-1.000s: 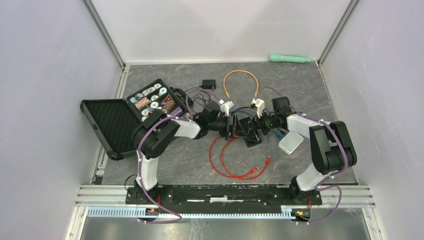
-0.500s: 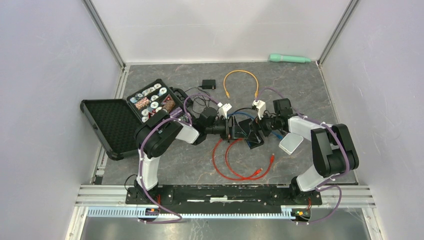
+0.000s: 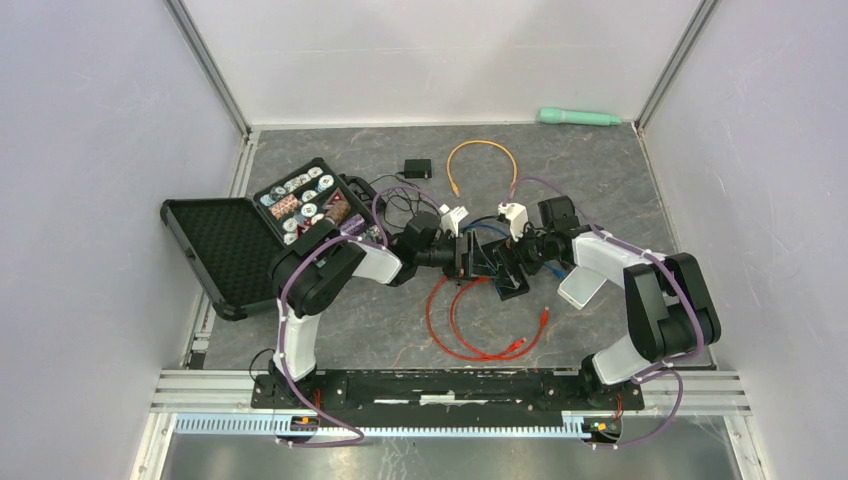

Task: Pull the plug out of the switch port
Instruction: Move the switch port to the center of the board, then pull the connector from the switch port.

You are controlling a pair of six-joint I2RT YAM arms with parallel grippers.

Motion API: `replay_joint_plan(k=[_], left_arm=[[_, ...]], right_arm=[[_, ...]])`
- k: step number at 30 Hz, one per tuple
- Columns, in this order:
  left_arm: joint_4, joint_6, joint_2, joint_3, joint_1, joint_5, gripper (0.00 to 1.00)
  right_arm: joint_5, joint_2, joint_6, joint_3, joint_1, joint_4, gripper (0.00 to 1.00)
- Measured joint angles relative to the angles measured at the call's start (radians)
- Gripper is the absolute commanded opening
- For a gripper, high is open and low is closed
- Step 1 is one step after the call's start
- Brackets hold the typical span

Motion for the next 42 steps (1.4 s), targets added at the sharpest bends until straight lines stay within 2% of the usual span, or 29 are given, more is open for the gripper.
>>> replay_joint_plan(k=[12,32,37,42], left_arm=[[-0.005,0.002,-0.006,0.006,-0.002,-0.02,0.92],[0.142,-0.05,-0.006,-0.04,0.009,-0.013,0.92],[0.163,-0.061,-0.006,-0.04,0.01,-0.014,0.92],[0.163,-0.061,-0.006,-0.04,0.01,-0.014,0.93]], right_arm=[[0.074,-0.01,0.064,0.014,0.018,-0.026,0.98],[0.069,-0.026,0.103,-0.03,0.018,0.04,0.98],[0.096,-0.028,0.118,-0.034,0.021,0.053,0.87],[0.131,-0.034,0.124,-0.034,0.021,0.05,0.64]])
